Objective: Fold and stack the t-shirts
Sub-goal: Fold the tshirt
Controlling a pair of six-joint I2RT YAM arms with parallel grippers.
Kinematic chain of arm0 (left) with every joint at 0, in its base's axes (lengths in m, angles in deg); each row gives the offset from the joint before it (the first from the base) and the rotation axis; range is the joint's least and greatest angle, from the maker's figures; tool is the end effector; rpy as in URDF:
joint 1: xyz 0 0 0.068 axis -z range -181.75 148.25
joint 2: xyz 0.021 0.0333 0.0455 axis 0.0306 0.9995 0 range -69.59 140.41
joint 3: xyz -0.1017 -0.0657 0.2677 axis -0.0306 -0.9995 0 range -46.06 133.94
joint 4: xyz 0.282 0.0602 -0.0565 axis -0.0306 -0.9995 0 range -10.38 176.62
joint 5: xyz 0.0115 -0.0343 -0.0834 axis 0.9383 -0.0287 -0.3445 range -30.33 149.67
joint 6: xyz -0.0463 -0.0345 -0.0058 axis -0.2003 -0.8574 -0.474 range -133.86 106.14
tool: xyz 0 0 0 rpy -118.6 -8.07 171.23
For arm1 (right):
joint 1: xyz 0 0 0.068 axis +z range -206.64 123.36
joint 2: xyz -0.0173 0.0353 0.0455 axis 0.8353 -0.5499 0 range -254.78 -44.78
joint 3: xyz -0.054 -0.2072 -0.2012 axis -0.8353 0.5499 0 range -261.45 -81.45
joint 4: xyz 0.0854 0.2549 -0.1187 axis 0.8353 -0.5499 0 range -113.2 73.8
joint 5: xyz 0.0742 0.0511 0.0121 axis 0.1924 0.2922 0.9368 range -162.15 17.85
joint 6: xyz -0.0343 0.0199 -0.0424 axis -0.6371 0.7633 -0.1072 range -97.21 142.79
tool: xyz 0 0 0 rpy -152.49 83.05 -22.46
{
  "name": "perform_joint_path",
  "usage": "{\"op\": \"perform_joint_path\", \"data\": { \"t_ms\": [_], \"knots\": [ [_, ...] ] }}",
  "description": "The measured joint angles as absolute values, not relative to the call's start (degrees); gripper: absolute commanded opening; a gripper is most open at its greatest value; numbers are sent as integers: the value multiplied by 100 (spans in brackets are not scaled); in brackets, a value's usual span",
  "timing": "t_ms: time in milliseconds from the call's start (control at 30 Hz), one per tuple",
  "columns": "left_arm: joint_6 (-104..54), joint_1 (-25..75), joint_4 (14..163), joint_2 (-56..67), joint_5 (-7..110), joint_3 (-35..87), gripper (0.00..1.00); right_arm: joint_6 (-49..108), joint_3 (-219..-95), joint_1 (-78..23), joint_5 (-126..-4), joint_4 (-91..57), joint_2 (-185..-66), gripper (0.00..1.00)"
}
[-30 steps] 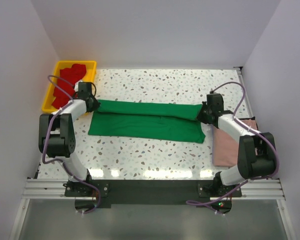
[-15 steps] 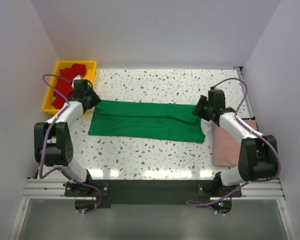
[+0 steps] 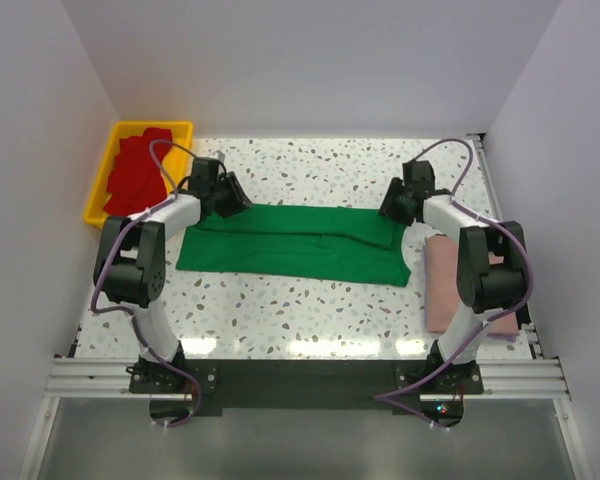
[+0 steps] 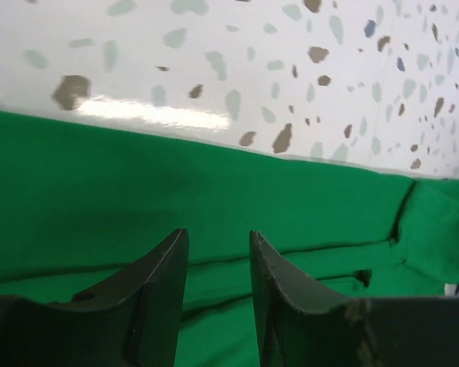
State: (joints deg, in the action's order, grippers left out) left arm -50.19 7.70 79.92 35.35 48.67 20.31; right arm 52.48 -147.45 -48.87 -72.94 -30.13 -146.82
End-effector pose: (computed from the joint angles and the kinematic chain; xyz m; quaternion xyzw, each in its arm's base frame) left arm 0.4231 -0.0785 0.1807 -0.1785 0.9038 -0.2290 0.3144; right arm 0.4113 0.0556 0.1886 0.1809 0.9220 0.1038 0.3261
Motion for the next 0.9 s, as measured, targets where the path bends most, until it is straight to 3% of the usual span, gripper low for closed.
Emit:
{"op": "perform_joint_path", "data": {
  "t_ms": [200,467,900],
  "knots": [
    [-5022,1338,8528,4075,4255,2431,48,5255,-14769,-4887,-7520,-3123,-14789,56],
    [-5026,2250,9223,5105,3807,3526,48,5287,-14752,-4887,-7677,-3131,-14789,54],
    [-5032,2674,9667,6193,3442,4461,48,5418,-14671,-4887,-7670,-3118,-14787,54]
  ]
}}
